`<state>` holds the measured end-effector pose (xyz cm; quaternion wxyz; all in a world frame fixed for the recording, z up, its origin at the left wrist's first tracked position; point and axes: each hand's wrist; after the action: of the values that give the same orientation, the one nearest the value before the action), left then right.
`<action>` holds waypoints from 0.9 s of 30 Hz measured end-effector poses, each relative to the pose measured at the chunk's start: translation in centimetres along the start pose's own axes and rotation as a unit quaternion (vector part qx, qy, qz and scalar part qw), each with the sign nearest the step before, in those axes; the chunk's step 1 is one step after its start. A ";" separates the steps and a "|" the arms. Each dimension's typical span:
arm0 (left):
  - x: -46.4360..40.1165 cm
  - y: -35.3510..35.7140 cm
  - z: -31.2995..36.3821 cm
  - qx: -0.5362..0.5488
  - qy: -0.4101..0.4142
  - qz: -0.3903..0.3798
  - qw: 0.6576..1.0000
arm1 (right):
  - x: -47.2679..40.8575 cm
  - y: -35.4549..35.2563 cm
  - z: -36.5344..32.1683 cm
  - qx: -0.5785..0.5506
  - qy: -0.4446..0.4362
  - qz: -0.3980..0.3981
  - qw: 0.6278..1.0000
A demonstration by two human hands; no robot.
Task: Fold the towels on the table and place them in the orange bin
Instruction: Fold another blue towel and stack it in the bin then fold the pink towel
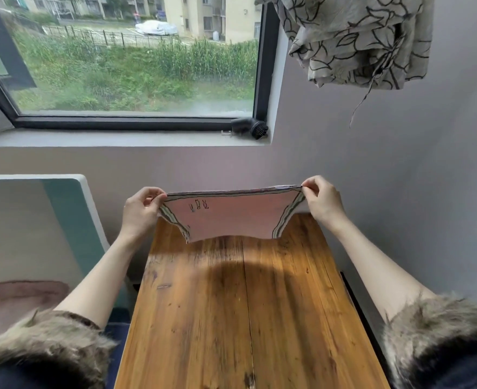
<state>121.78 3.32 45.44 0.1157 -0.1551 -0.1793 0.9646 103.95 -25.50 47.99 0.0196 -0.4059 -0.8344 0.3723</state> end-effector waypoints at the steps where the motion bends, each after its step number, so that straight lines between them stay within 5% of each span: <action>1: 1.1 0.0 -1.0 -0.007 -0.013 -0.018 1.000 | 1.1 0.2 1.0 0.004 0.003 -0.018 1.000; 8: 10.9 0.7 -9.8 -0.133 -0.123 -0.191 0.965 | 11.1 3.8 9.7 0.085 0.104 -0.215 0.967; 15: 19.1 1.0 -15.4 -0.186 -0.236 -0.367 0.880 | 20.0 4.7 15.7 0.090 0.267 -0.399 0.873; 21: 20.6 1.5 -15.9 -0.181 -0.285 -0.414 0.846 | 21.7 5.0 17.1 0.078 0.308 -0.435 0.843; 27: 21.0 1.7 -16.4 -0.214 -0.339 -0.503 0.766 | 21.3 5.6 18.0 0.110 0.330 -0.507 0.789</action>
<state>107.64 12.72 24.87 0.4800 0.2732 -0.4612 0.6944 87.38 -19.44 25.68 0.5242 -0.0181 -0.8163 0.2418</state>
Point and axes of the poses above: each hand's wrist, its own x-axis away from the middle knuckle, its own y-axis out of the palm, z = x × y
